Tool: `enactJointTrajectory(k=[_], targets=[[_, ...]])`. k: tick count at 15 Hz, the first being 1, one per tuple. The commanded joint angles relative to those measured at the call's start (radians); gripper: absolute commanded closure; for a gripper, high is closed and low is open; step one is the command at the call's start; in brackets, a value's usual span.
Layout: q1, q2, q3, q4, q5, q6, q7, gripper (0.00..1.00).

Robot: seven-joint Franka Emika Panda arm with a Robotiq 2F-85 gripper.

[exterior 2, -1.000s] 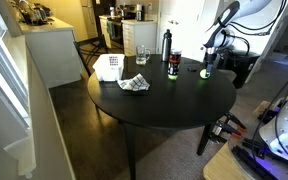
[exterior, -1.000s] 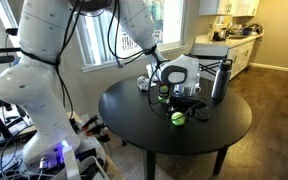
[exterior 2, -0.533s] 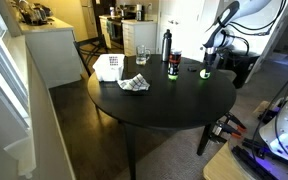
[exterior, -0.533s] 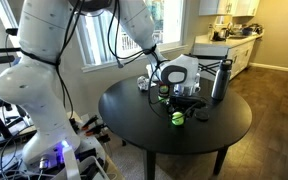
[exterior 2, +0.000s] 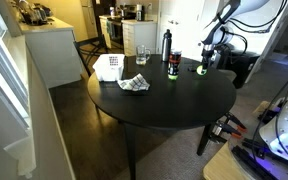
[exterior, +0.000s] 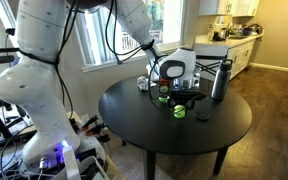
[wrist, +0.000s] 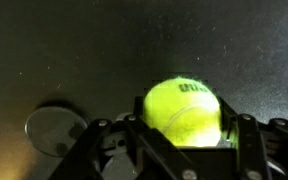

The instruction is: Put the green ball in the container

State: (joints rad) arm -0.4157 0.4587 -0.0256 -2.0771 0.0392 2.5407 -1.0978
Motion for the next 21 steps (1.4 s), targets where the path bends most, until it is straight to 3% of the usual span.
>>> enactJointTrajectory(k=[1, 6, 11, 20, 21], targets=[[-0.009, -0.100, 0.038, -0.082, 0.060, 0.042, -0.079, 0.58], [0.008, -0.185, 0.059, -0.131, 0.120, 0.047, -0.157, 0.58], [0.030, -0.315, 0.090, -0.224, 0.271, 0.104, -0.349, 0.58], [0.197, -0.529, 0.008, -0.337, 0.511, 0.183, -0.649, 0.58], [0.166, -0.533, 0.045, -0.334, 0.545, 0.196, -0.682, 0.58]])
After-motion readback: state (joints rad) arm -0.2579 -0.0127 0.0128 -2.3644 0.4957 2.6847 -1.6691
